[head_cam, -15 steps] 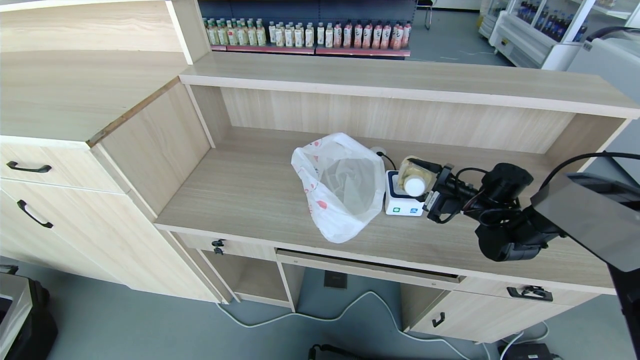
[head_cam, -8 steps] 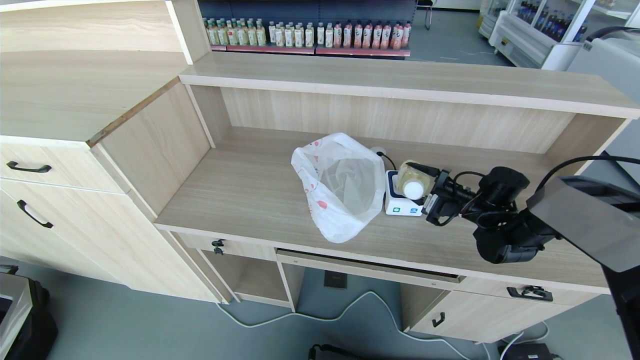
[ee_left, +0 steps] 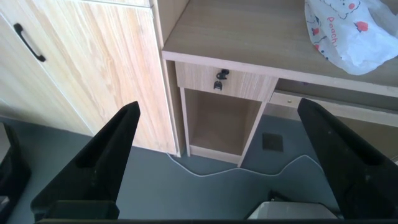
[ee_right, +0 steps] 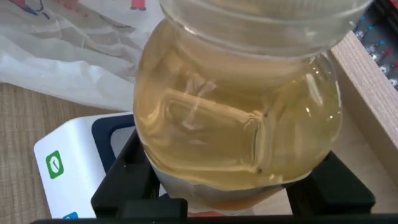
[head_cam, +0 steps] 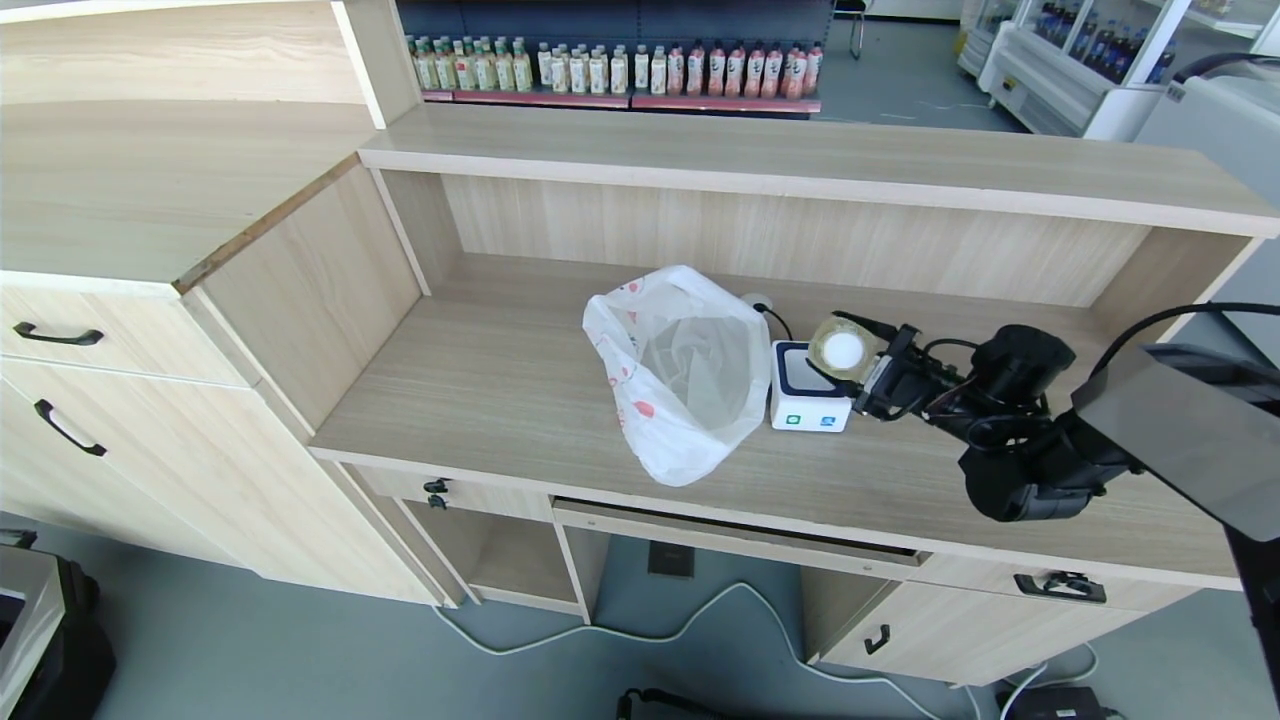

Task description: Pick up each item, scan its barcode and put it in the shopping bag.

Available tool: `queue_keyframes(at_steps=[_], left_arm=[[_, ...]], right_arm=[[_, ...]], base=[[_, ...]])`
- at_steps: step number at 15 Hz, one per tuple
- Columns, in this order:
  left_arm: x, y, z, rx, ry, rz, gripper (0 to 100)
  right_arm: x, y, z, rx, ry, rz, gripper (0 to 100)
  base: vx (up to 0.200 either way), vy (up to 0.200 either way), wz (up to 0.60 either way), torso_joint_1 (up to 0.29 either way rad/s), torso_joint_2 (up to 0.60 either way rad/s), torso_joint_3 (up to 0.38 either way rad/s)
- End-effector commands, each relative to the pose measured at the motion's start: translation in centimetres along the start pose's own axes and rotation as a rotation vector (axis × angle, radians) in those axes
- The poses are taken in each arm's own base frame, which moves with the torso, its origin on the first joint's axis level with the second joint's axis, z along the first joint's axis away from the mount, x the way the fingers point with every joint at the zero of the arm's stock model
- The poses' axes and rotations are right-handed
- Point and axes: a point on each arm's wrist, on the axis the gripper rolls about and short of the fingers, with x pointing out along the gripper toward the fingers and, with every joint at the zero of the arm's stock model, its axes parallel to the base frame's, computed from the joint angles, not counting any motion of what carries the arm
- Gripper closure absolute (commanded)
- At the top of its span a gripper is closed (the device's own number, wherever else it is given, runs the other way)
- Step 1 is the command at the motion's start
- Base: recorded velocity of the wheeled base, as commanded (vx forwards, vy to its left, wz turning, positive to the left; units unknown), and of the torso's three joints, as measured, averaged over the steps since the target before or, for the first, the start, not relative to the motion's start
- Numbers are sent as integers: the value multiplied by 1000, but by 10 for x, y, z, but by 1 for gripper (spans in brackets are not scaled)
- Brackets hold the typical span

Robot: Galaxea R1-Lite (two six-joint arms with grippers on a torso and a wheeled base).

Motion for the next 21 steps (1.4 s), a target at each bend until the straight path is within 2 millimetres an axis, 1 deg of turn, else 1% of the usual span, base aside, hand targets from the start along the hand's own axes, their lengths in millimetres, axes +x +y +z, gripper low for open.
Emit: queue_keyframes(at_steps=[1, 2, 3, 4, 5, 6, 7, 8, 9, 10, 11, 12, 14, 16, 19, 21], left_arm=[[0, 0, 0, 0, -1, 1, 0], [0, 0, 0, 0, -1, 1, 0], [0, 0, 0, 0, 0, 1, 0], [0, 0, 0, 0, -1, 2, 0], [0, 0, 0, 0, 0, 1, 0], [0, 0, 0, 0, -1, 1, 0], [0, 0, 0, 0, 0, 1, 0], [0, 0, 0, 0, -1, 1, 0], [0, 0, 0, 0, -1, 1, 0], [0, 0, 0, 0, 0, 1, 0], [0, 0, 0, 0, -1, 1, 0], [0, 0, 0, 0, -1, 1, 0], [0, 0, 0, 0, -1, 1, 0], [0, 0, 0, 0, 0, 1, 0], [0, 0, 0, 0, -1, 1, 0], [0, 0, 0, 0, -1, 1, 0]], right_arm=[[-23, -29, 15, 94, 96, -56, 100], [-38, -40, 22, 148, 134, -63, 100], [-41, -42, 24, 157, 139, -65, 100], [-59, -65, 44, 240, 163, -83, 100], [-77, -93, 70, 362, 185, -127, 100], [-99, -117, 96, 474, 253, -206, 100], [-125, -134, 120, 575, 331, -284, 100], [-153, -146, 143, 684, 410, -345, 100], [-177, -152, 160, 767, 479, -380, 100], [-198, -152, 174, 855, 546, -416, 100], [-210, -148, 183, 943, 567, -458, 100], [-220, -141, 187, 1043, 576, -519, 100], [-225, -138, 184, 1065, 633, -620, 100], [-223, -145, 181, 1081, 645, -706, 100], [-219, -148, 169, 1089, 664, -722, 100], [-217, -149, 166, 1089, 676, -733, 100]], base=[[0, 0, 0, 0, 0, 0], [0, 0, 0, 0, 0, 0], [0, 0, 0, 0, 0, 0], [0, 0, 0, 0, 0, 0], [0, 0, 0, 0, 0, 0], [0, 0, 0, 0, 0, 0], [0, 0, 0, 0, 0, 0], [0, 0, 0, 0, 0, 0], [0, 0, 0, 0, 0, 0], [0, 0, 0, 0, 0, 0], [0, 0, 0, 0, 0, 0], [0, 0, 0, 0, 0, 0], [0, 0, 0, 0, 0, 0], [0, 0, 0, 0, 0, 0], [0, 0, 0, 0, 0, 0], [0, 0, 0, 0, 0, 0]])
